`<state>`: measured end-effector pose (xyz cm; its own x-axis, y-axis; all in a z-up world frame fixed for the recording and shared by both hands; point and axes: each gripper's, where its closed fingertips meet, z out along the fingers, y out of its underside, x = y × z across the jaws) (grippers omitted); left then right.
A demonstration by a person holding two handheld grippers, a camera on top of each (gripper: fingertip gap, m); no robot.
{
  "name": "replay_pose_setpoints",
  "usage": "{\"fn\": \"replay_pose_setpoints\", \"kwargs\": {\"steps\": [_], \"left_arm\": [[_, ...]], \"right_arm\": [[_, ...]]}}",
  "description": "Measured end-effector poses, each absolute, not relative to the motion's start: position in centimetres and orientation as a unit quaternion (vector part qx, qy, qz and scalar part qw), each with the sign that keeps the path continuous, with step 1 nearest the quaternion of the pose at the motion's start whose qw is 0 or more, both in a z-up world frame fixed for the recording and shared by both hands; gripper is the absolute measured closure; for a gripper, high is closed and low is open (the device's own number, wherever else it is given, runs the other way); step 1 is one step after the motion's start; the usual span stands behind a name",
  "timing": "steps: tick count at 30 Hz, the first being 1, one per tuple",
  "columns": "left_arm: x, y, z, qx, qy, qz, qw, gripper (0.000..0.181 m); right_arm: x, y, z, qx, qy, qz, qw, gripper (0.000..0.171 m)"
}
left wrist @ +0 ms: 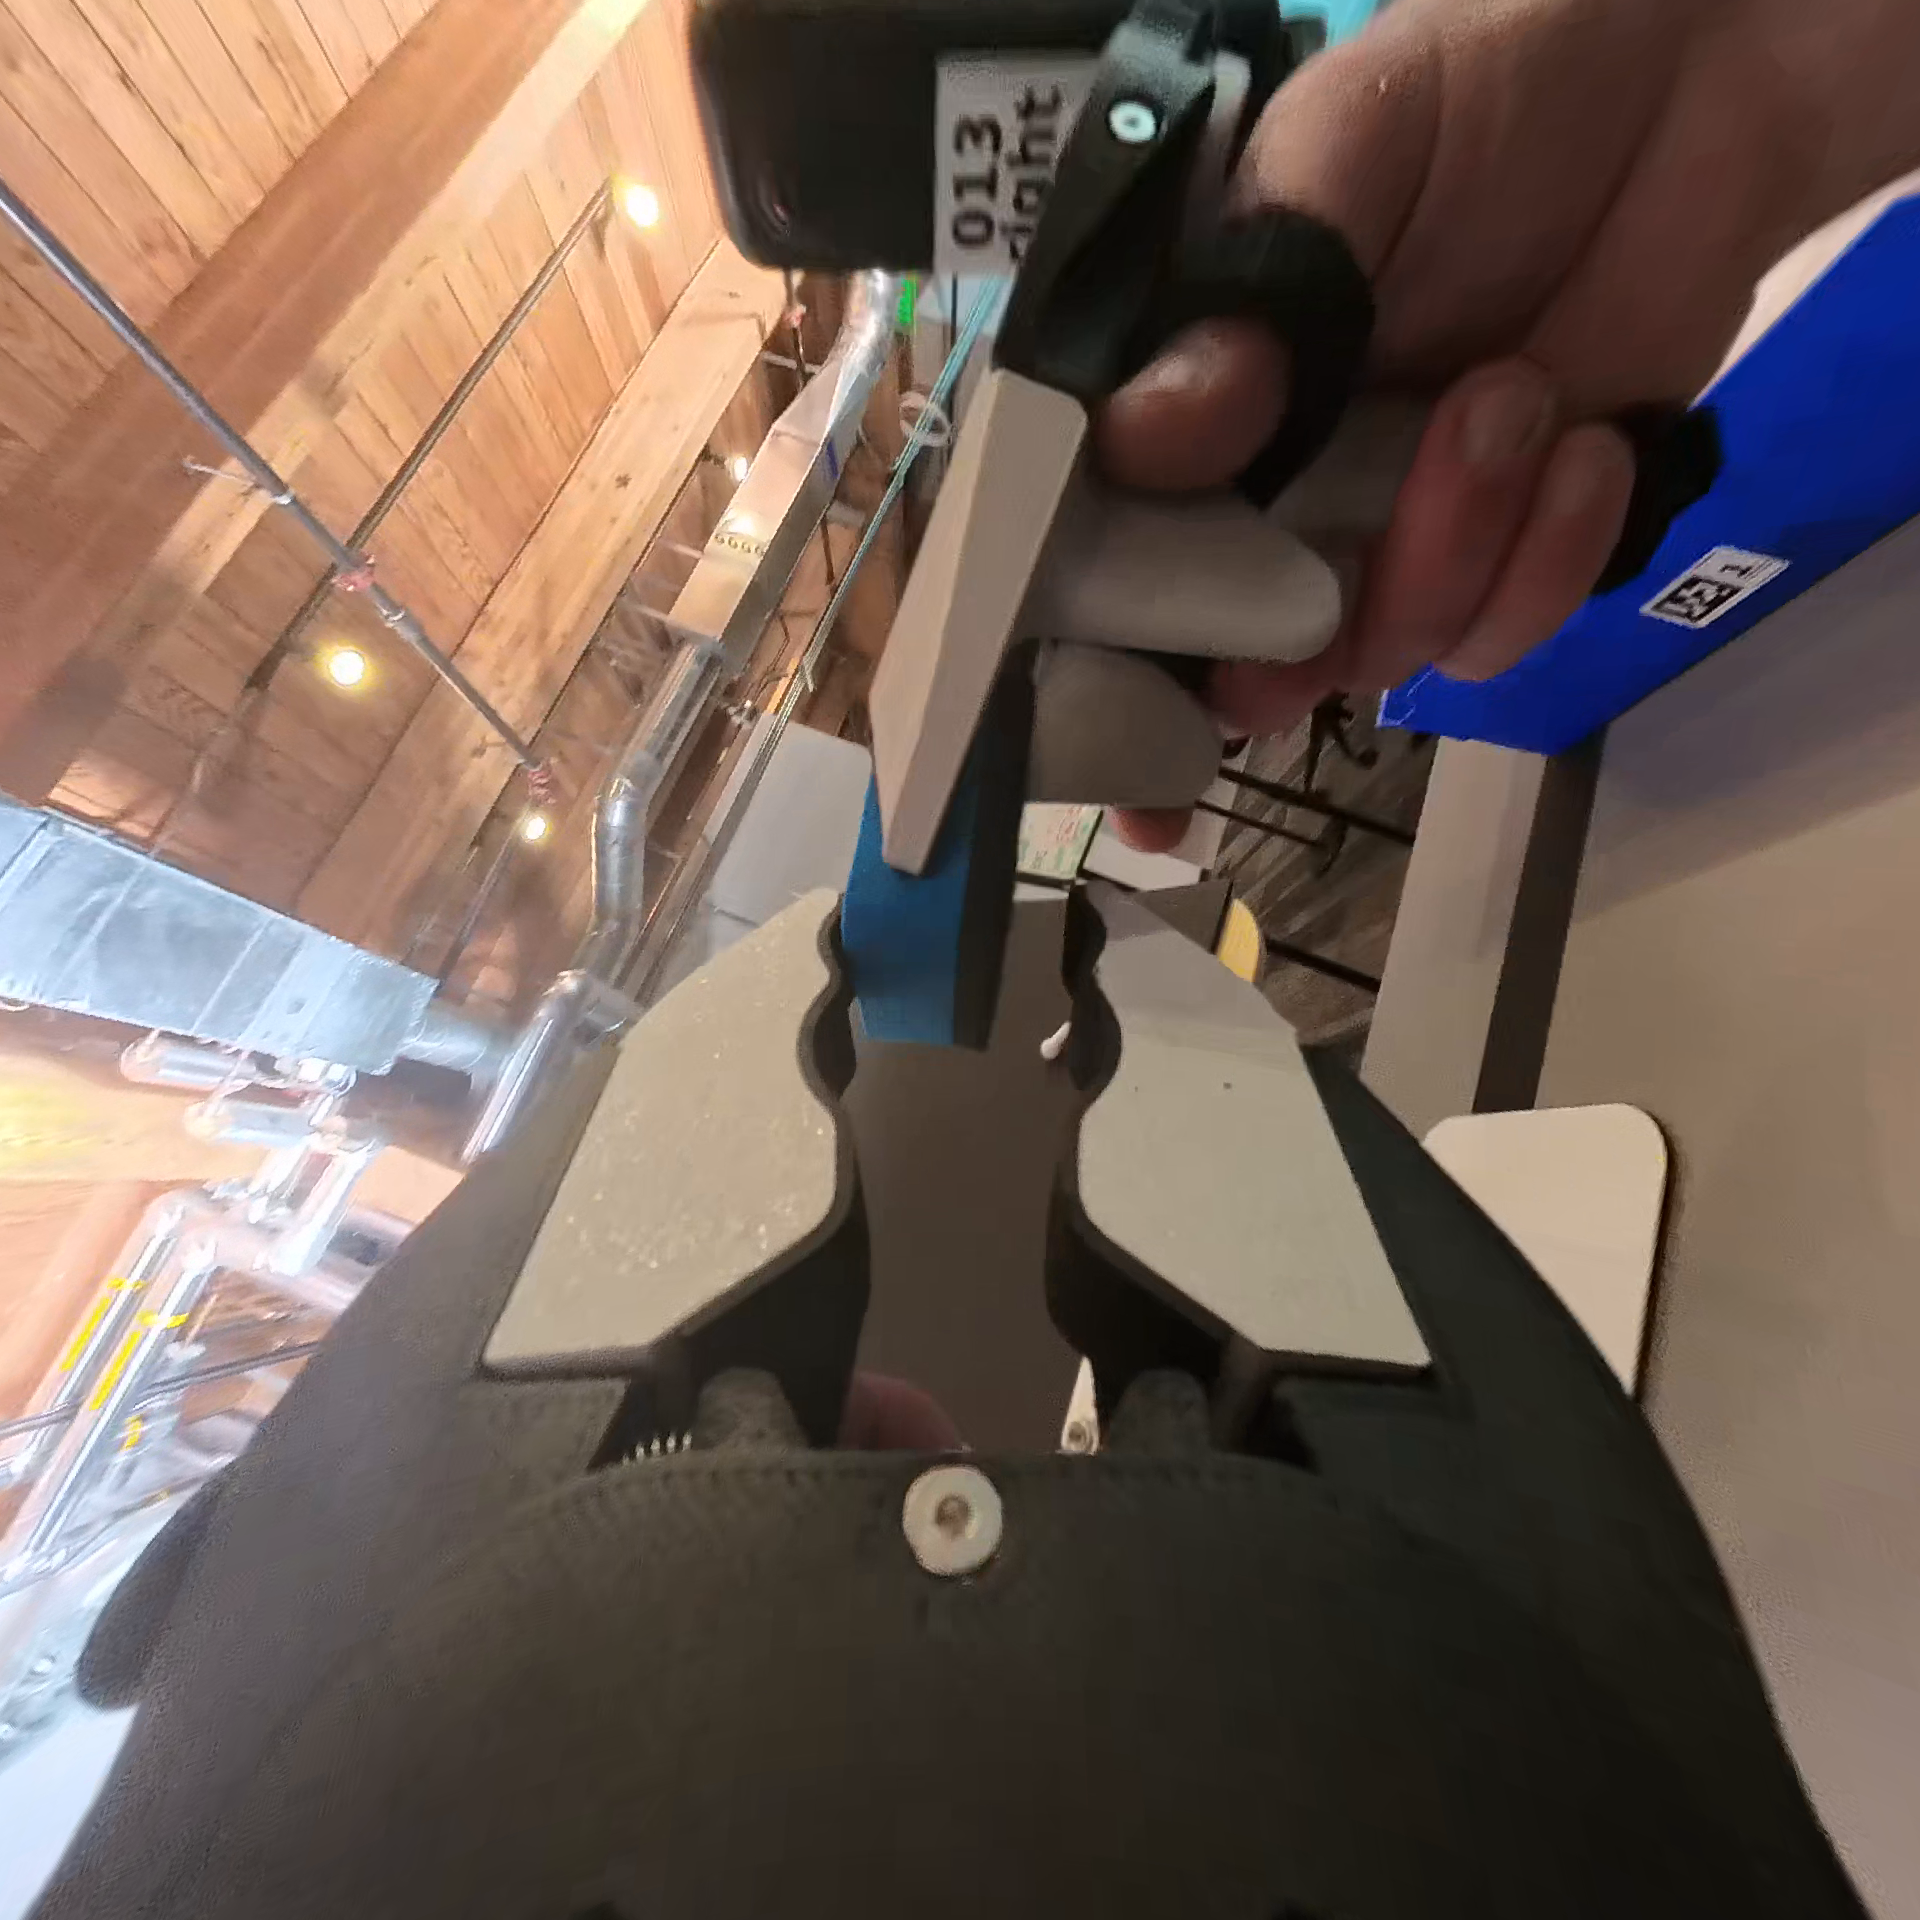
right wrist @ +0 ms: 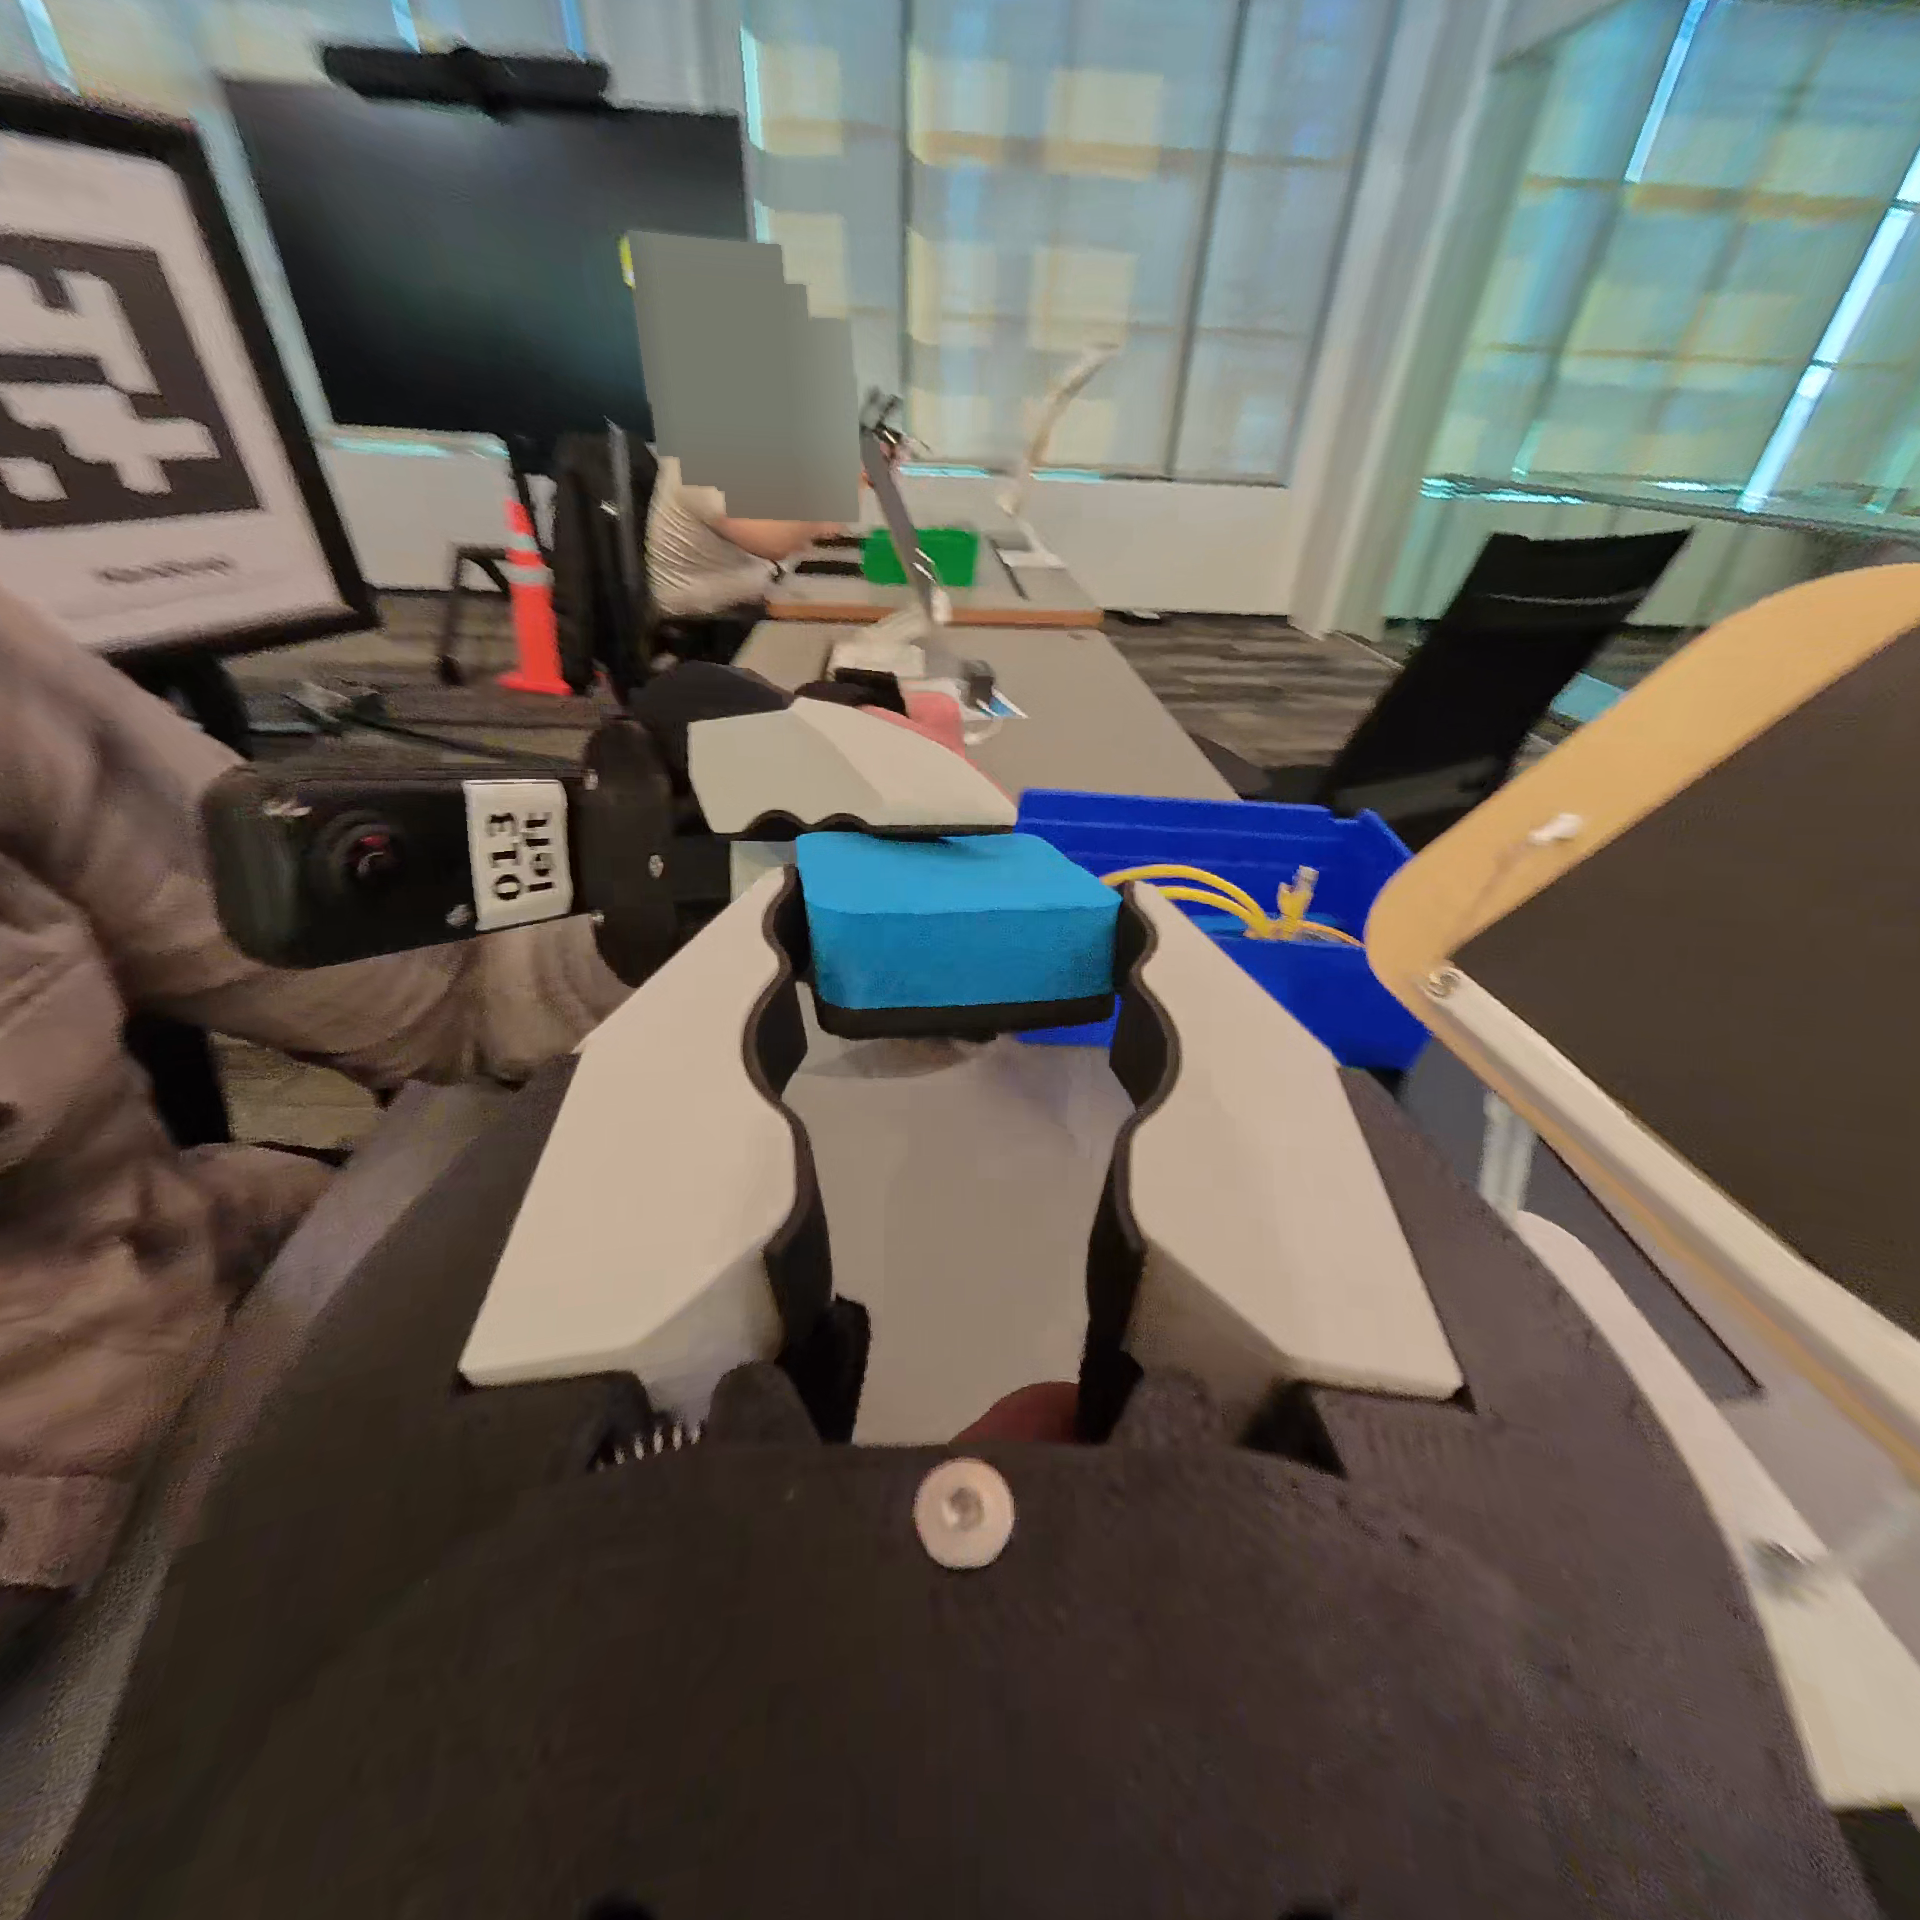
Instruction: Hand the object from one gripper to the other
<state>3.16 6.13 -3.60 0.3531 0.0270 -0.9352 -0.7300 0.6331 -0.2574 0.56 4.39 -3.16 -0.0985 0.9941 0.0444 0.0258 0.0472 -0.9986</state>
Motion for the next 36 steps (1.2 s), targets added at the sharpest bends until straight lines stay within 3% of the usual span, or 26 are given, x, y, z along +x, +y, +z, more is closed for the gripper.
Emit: {"fn": "replay_pose_setpoints", "kwargs": {"steps": [4,12,15,21,27,31,36], "left_arm": [[2.6,6.8,-3.3,-0.356,0.484,0.293,0.744,0.157],[2.7,6.2,-2.8,-0.349,0.472,0.277,0.761,0.158],[2.4,5.7,-1.9,-0.338,0.461,0.266,0.776,0.158],[3.6,2.4,-1.2,-0.289,0.494,0.148,0.807,0.157],[5.1,0.0,-1.9,-0.25,0.542,0.097,0.797,0.158],[6.2,-0.9,-3.1,-0.231,0.587,0.123,0.766,0.158],[7.3,-2.6,-3.8,-0.219,0.623,0.116,0.741,0.158]], "right_arm": [[0.1,5.2,-3.5,-0.508,-0.542,0.447,0.499,0.115],[0.3,4.6,-2.7,-0.5,-0.545,0.44,0.509,0.113],[0.9,3.9,-1.8,-0.482,-0.534,0.487,0.495,0.1],[2.5,1.8,-1.0,-0.402,-0.51,0.652,0.392,0.092],[3.3,-0.7,-2.0,-0.295,-0.501,0.771,0.261,0.098],[4.4,-3.2,-2.7,-0.224,-0.526,0.793,0.209,0.104],[4.9,-4.9,-3.5,-0.197,-0.566,0.774,0.206,0.115]]}}
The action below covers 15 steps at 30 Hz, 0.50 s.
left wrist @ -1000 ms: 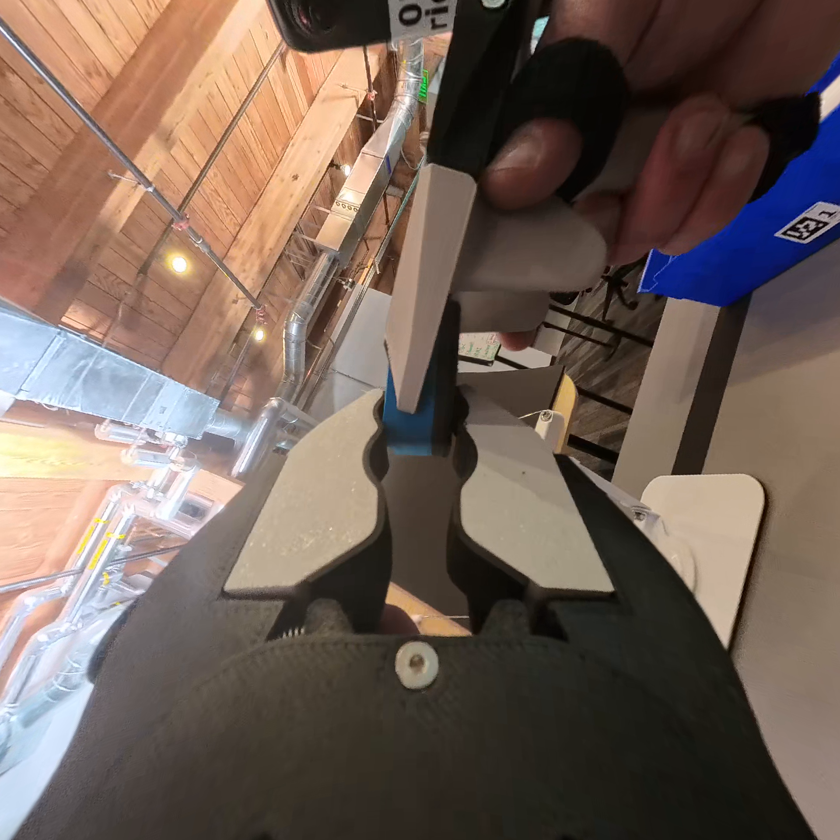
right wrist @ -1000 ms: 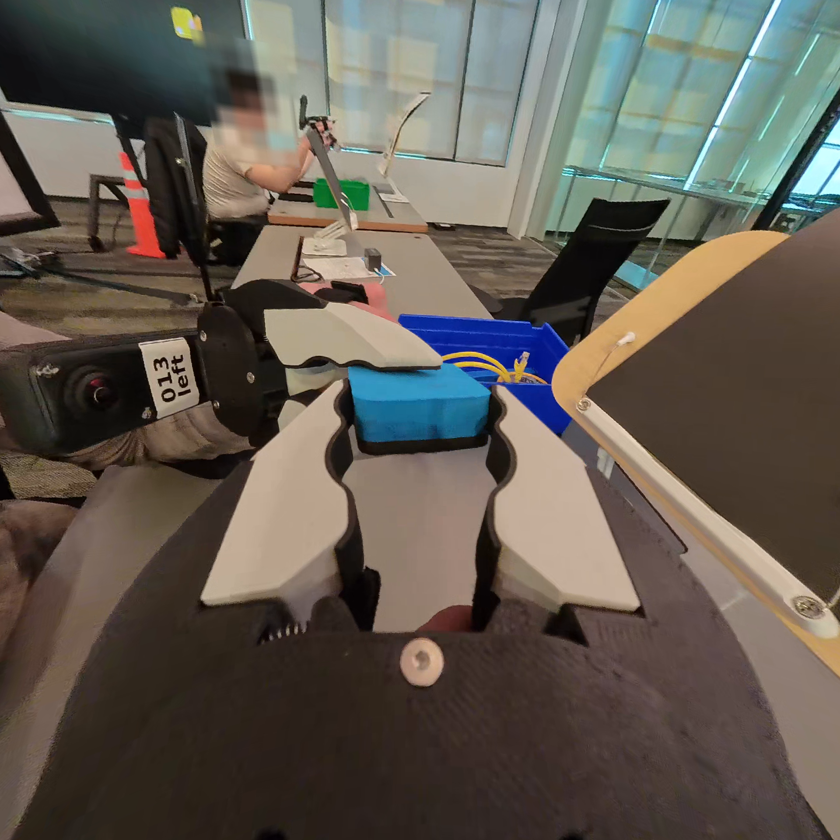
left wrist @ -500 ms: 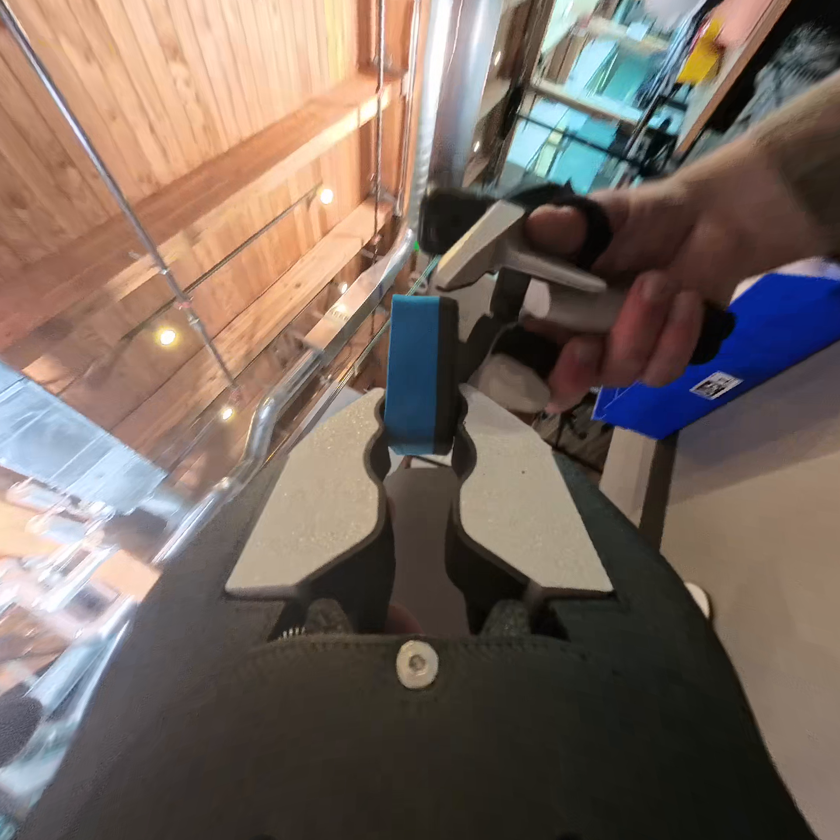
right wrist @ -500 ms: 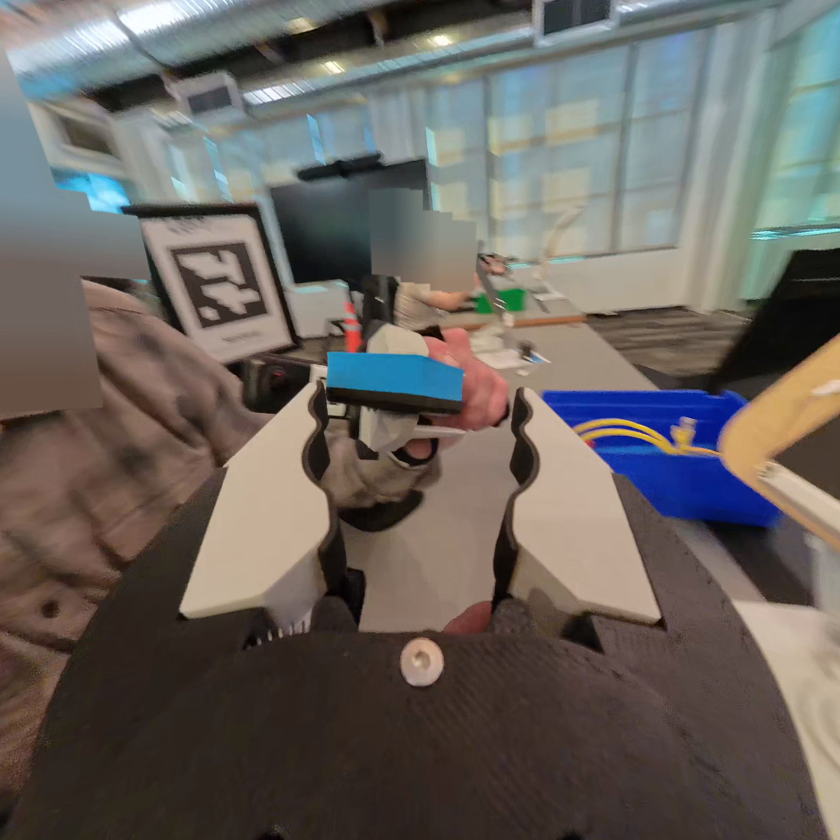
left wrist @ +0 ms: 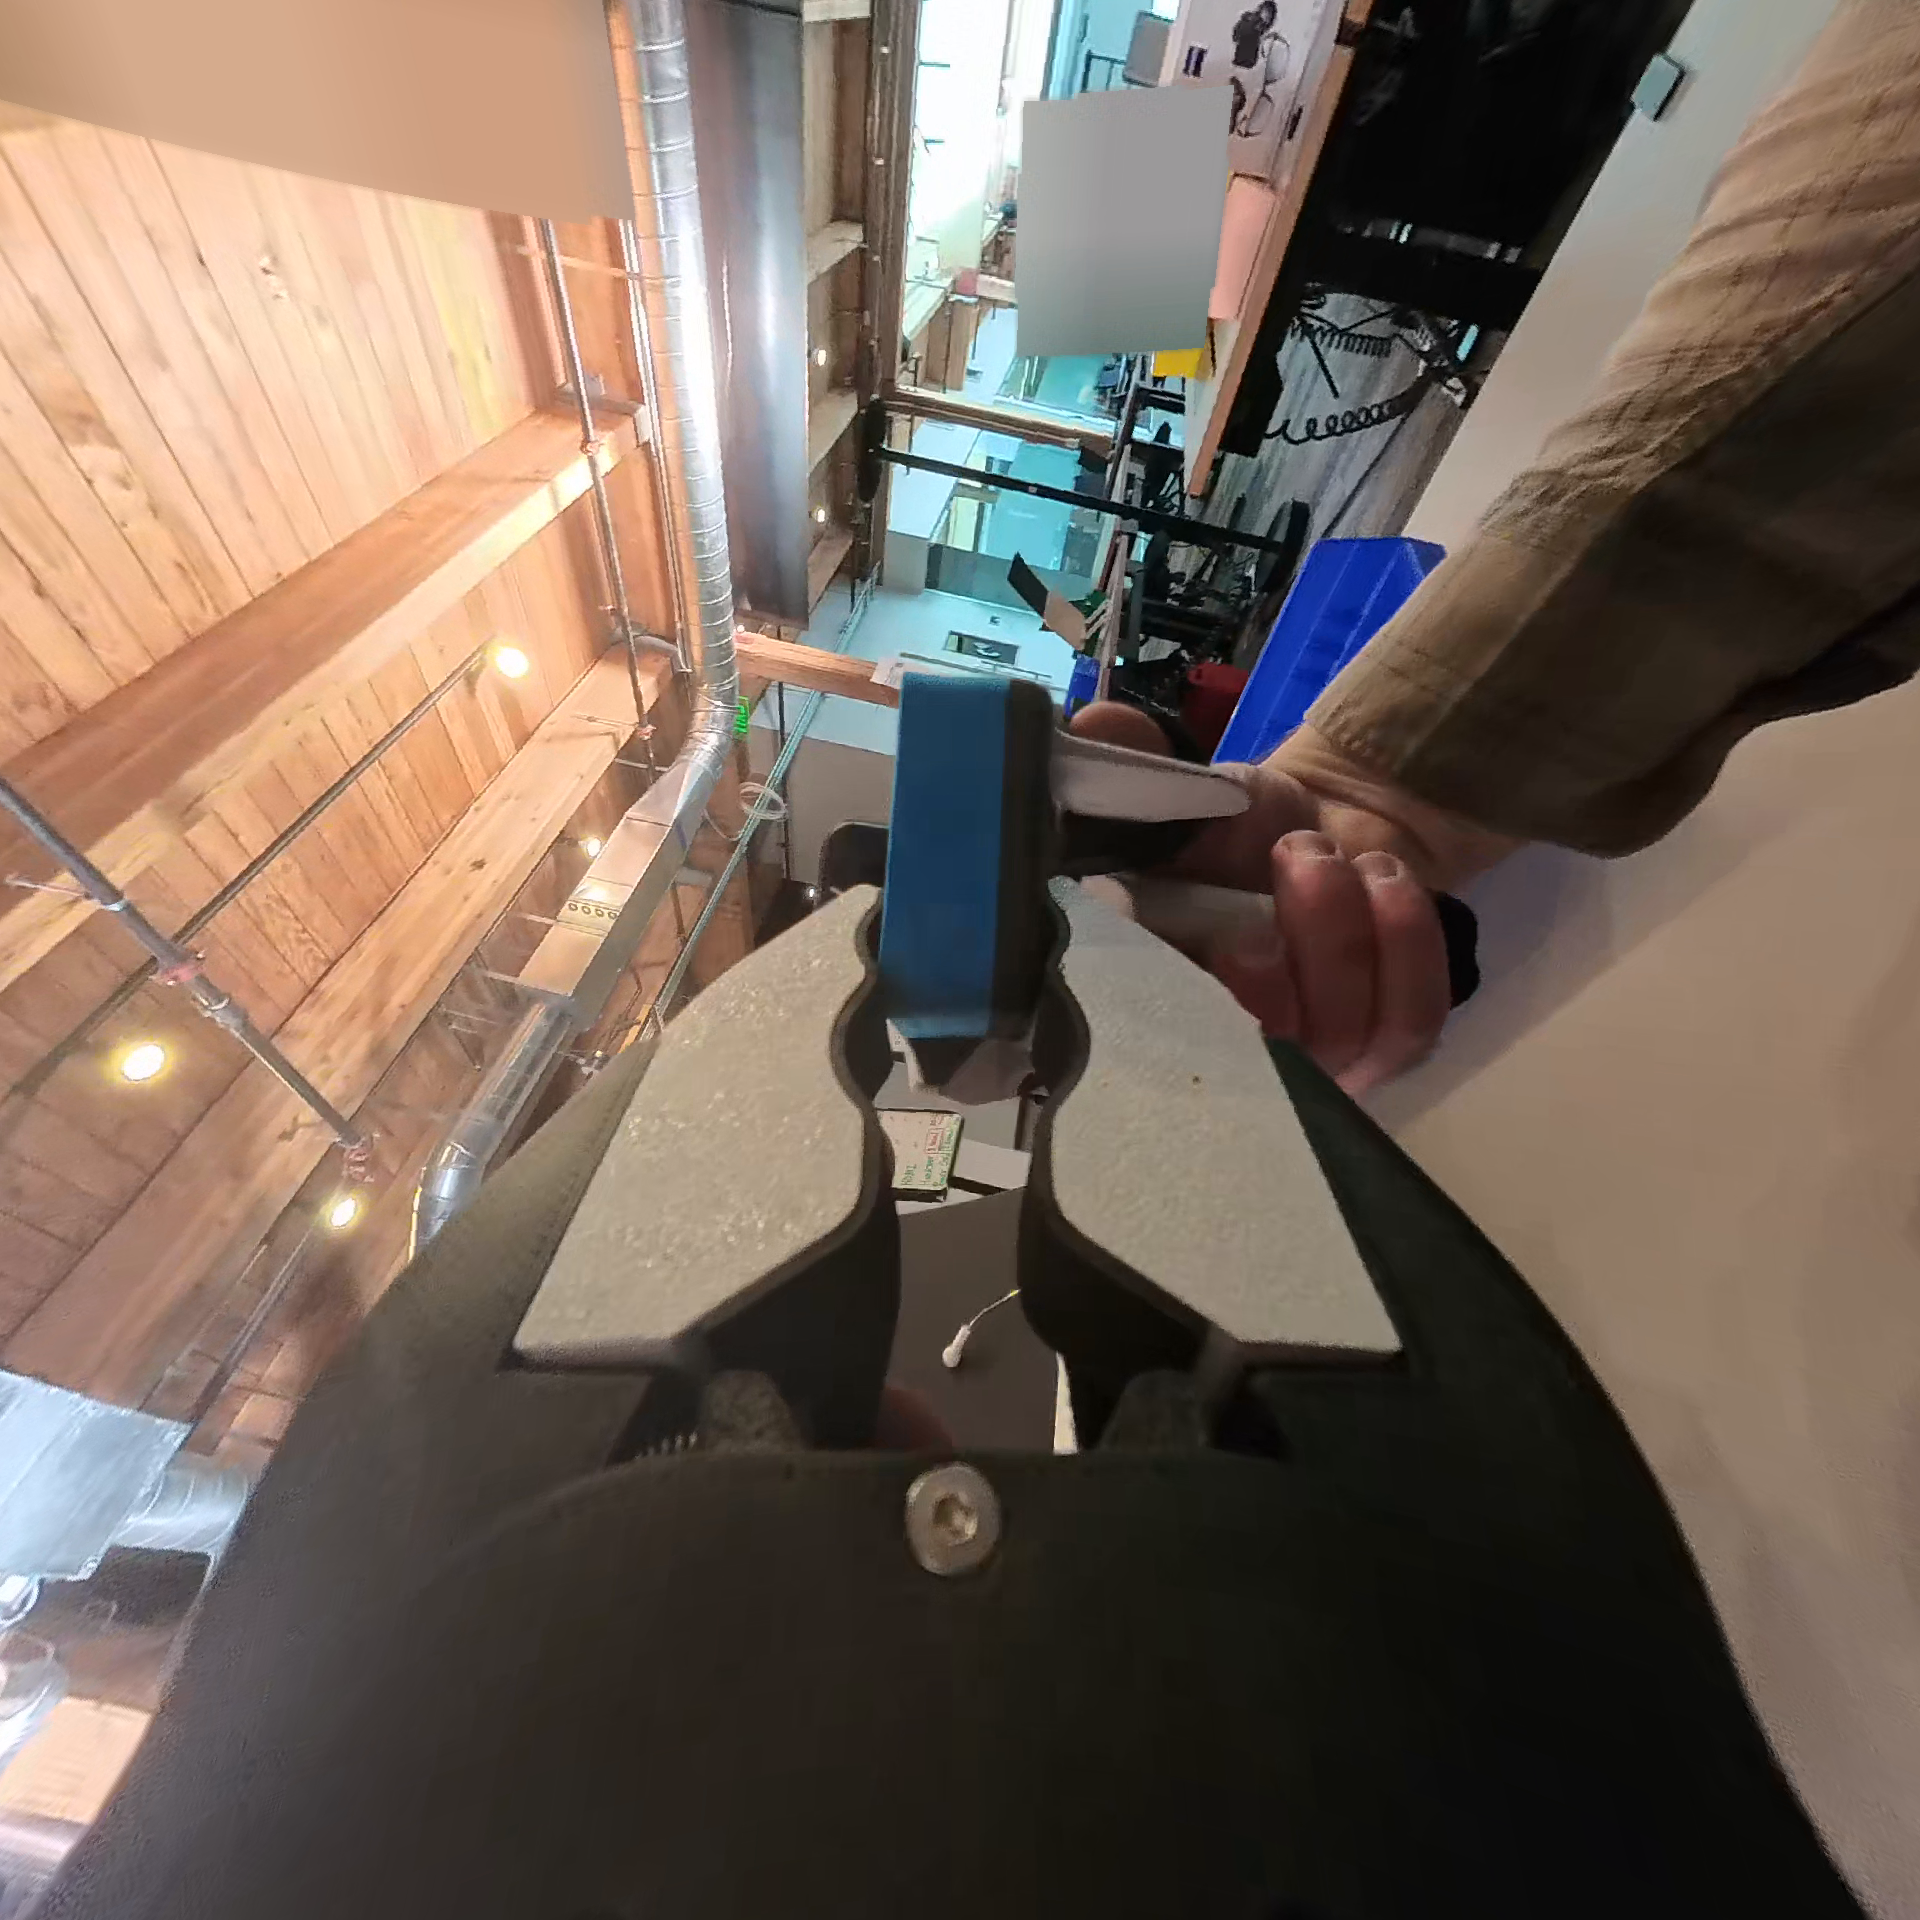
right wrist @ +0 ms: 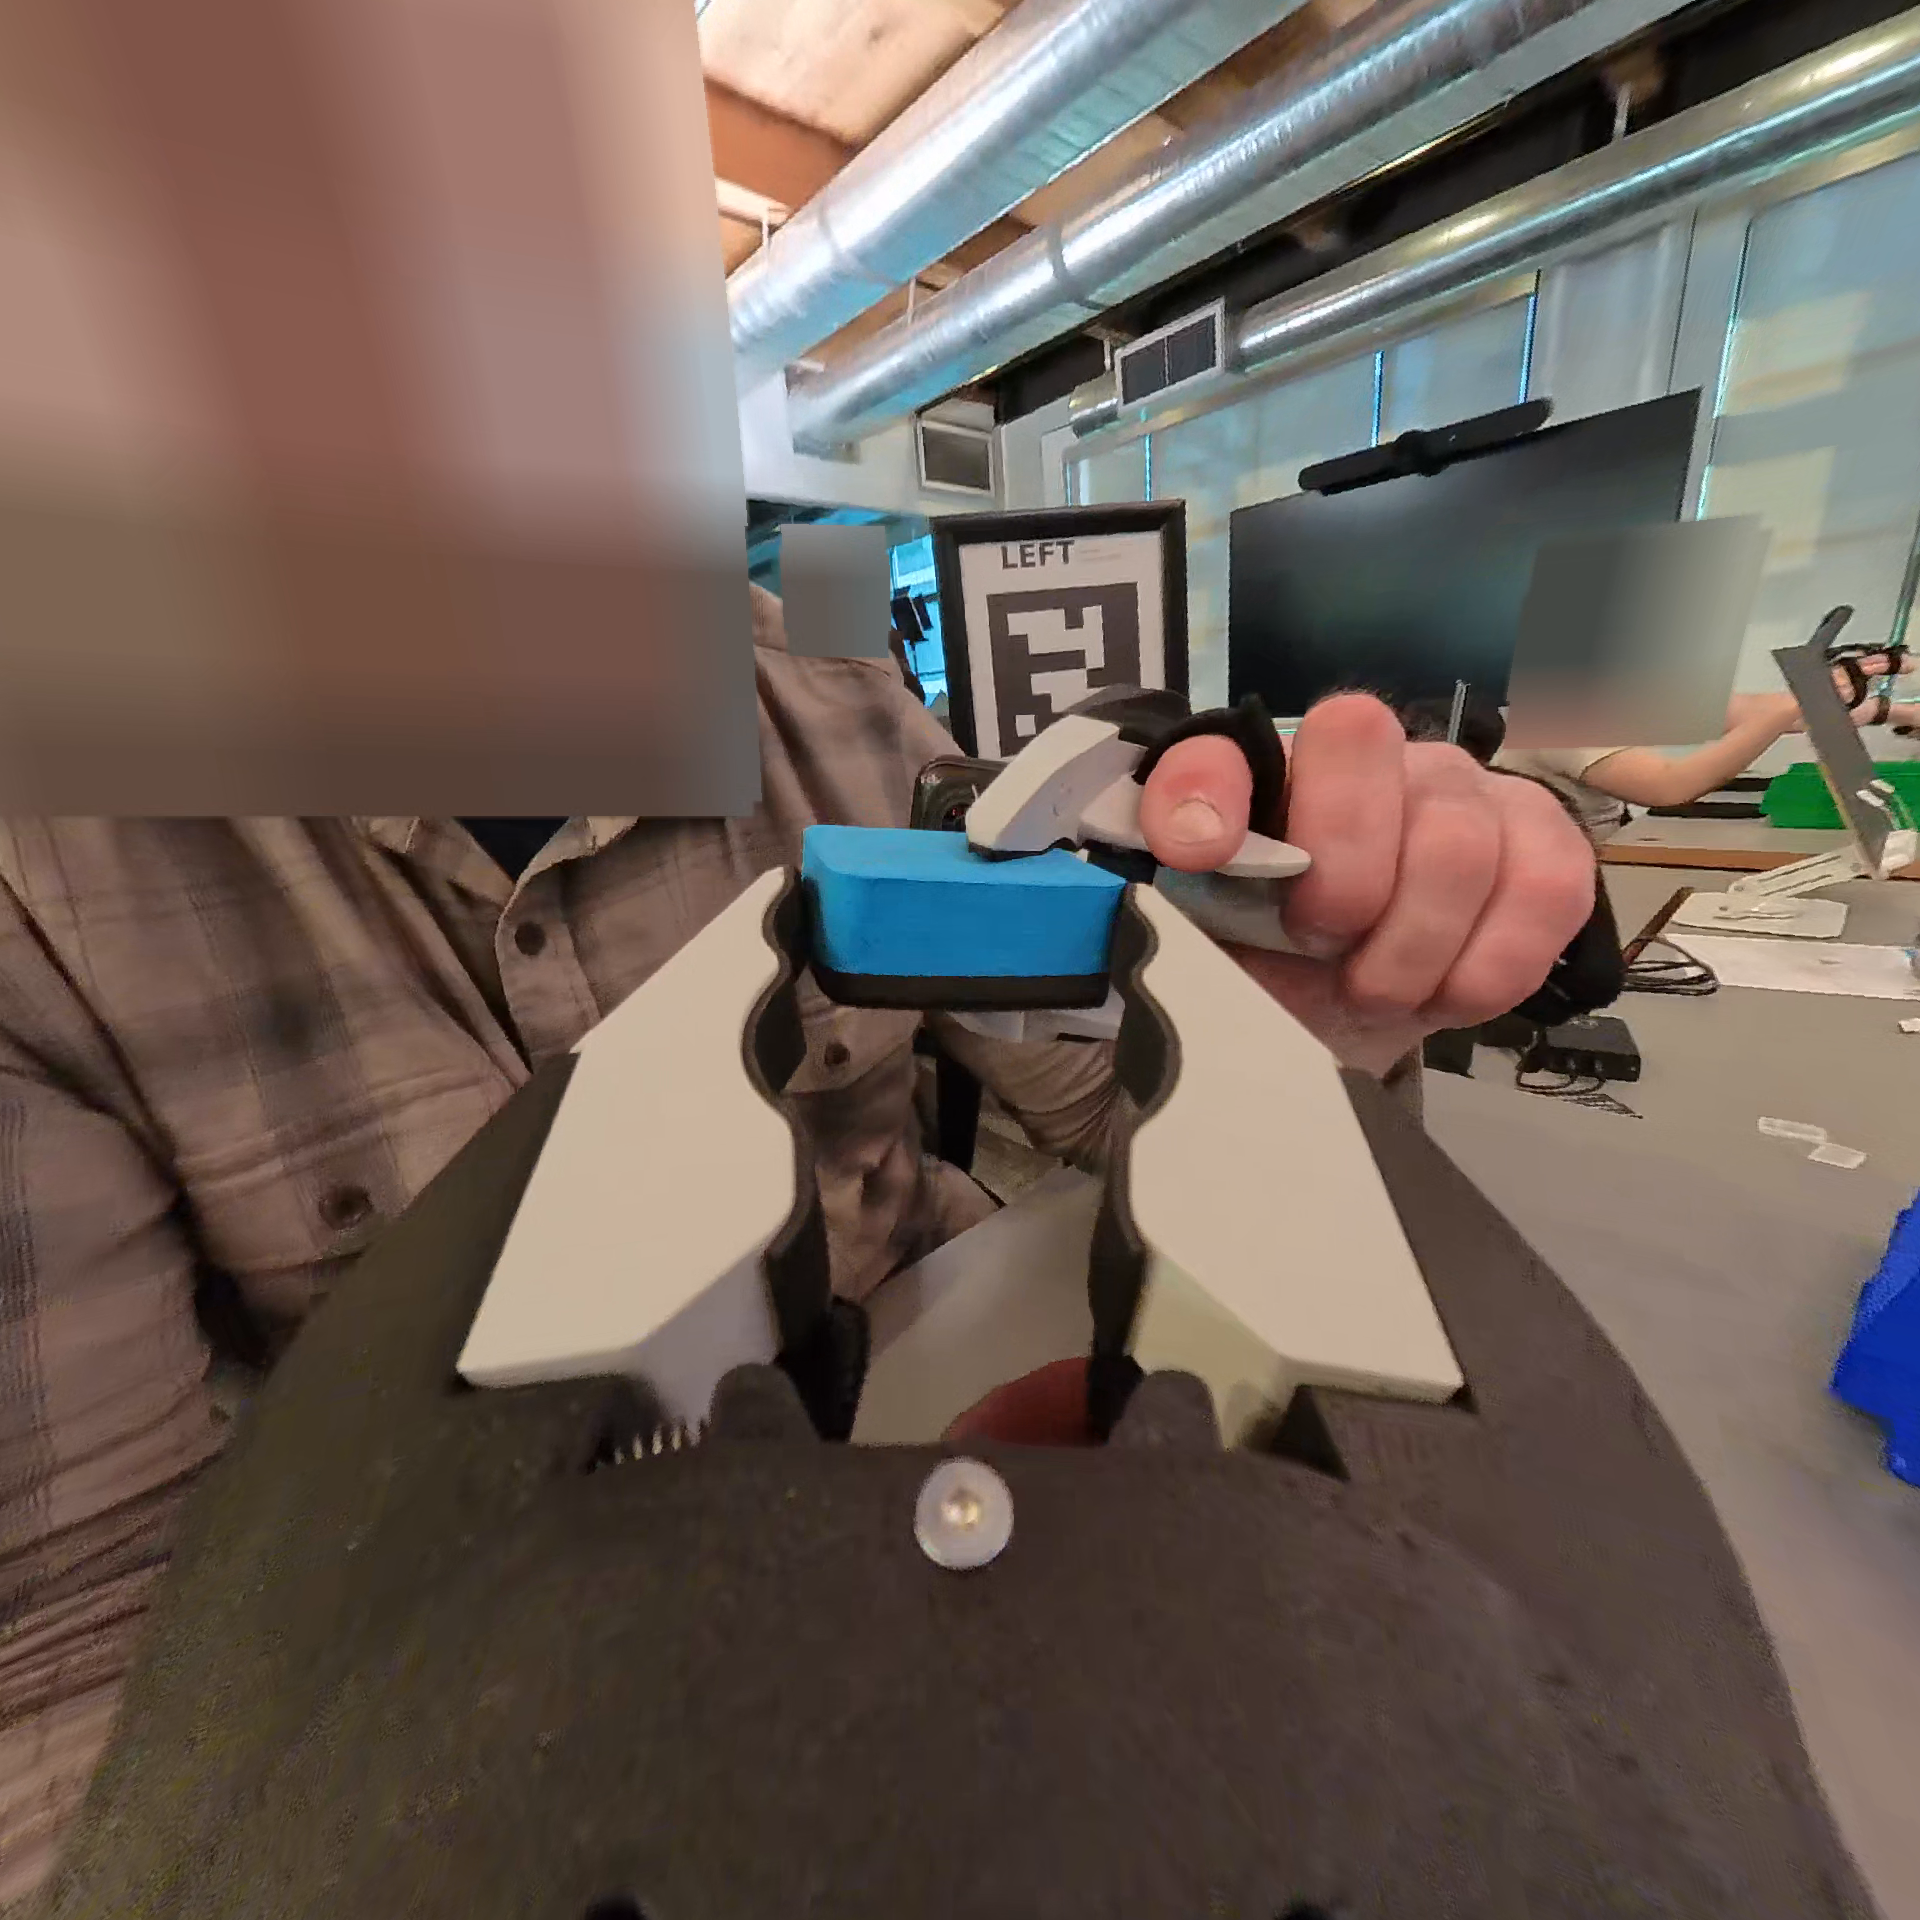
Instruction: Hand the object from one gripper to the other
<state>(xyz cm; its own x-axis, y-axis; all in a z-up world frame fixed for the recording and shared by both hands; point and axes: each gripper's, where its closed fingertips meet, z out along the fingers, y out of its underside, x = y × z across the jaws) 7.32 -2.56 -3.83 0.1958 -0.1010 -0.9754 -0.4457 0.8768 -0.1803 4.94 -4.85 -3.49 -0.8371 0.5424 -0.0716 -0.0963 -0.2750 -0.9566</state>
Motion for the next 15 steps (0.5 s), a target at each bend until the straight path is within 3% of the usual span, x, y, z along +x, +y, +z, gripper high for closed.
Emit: {"fn": "replay_pose_setpoints", "kwargs": {"steps": [5,9,15], "left_arm": [[6.6,-1.4,-3.5,-0.239,0.611,0.147,0.74,0.156],[4.8,1.8,-3.2,-0.281,0.578,0.205,0.738,0.129],[3.2,5.0,-2.8,-0.32,0.525,0.305,0.728,0.144]], "right_arm": [[4.1,-3.7,-3.1,-0.218,-0.565,0.748,0.273,0.115],[2.3,1.3,-2.5,-0.327,-0.52,0.688,0.387,0.115],[1.7,5.0,-2.7,-0.431,-0.52,0.557,0.484,0.115]]}}
